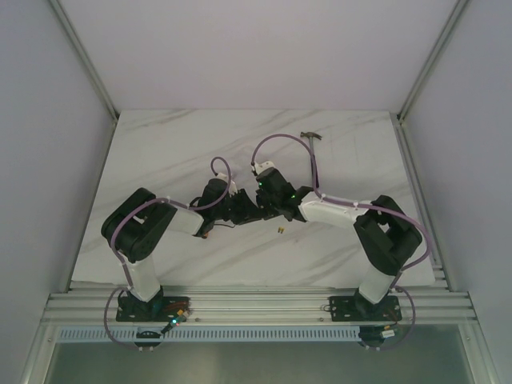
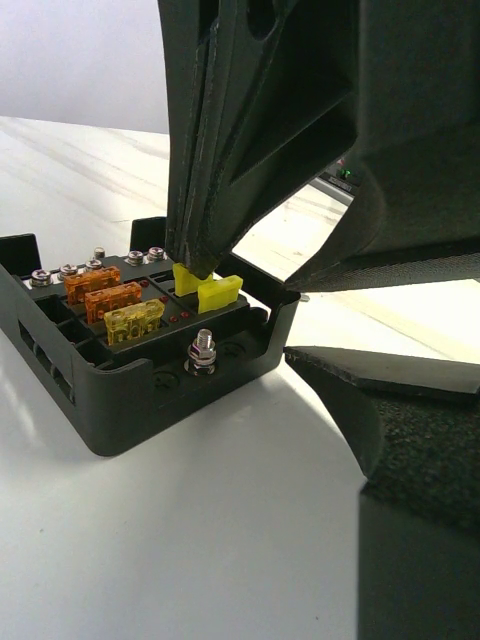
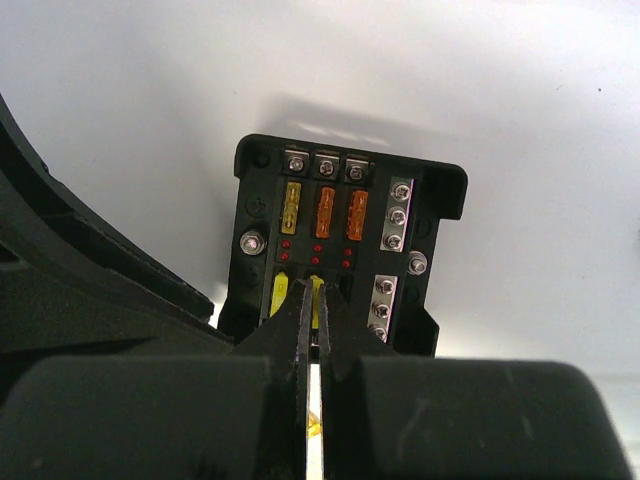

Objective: Snap on the fuse box

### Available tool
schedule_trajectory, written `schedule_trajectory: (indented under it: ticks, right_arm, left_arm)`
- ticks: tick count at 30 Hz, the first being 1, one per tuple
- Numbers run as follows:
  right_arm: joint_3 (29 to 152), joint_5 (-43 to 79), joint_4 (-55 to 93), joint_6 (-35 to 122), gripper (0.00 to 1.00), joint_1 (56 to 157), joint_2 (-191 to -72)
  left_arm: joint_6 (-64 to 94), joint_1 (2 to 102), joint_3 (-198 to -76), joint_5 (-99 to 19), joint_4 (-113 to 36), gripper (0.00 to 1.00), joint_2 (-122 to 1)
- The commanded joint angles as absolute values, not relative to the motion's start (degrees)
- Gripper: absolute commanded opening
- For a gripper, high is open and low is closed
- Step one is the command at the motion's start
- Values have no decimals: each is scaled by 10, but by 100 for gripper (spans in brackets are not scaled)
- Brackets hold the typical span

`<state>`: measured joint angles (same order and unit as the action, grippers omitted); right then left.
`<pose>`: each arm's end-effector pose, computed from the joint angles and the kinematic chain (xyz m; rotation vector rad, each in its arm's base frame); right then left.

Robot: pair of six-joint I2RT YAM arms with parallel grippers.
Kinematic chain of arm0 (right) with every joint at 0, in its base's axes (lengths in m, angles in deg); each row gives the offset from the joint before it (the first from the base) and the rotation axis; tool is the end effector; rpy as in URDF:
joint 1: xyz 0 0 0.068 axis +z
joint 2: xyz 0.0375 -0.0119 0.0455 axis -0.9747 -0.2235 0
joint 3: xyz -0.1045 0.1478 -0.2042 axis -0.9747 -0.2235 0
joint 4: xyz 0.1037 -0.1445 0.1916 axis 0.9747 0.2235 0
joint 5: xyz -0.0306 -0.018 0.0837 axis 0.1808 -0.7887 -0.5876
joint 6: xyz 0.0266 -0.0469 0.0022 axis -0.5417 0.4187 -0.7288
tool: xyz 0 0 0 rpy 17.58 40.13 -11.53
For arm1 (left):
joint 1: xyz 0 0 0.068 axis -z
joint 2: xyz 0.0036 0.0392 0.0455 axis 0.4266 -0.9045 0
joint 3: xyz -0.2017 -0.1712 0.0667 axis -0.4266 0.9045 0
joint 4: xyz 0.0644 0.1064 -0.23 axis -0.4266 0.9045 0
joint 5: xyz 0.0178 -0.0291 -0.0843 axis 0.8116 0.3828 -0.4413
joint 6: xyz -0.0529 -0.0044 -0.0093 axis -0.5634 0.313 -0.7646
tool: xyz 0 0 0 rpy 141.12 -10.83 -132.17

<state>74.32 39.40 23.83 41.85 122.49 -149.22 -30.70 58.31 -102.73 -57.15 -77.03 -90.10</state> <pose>0.2618 0.2534 0.1897 -0.6219 2.2471 0.1940 0.2711 -0.1948 0.1197 -0.1591 2.2994 -1.3648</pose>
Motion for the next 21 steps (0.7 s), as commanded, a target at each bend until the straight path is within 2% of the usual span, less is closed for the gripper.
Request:
schedule_trajectory:
  ticks: [1,21]
  right_arm:
    - [759,413,254,415,0,1236,-1513]
    - [735,413,332,397,0,1237,-1543]
  left_arm:
    - [-305,581,-1033,-568,-765,37,-915]
    - [-308,581,-1028,-563,-761,32,-913]
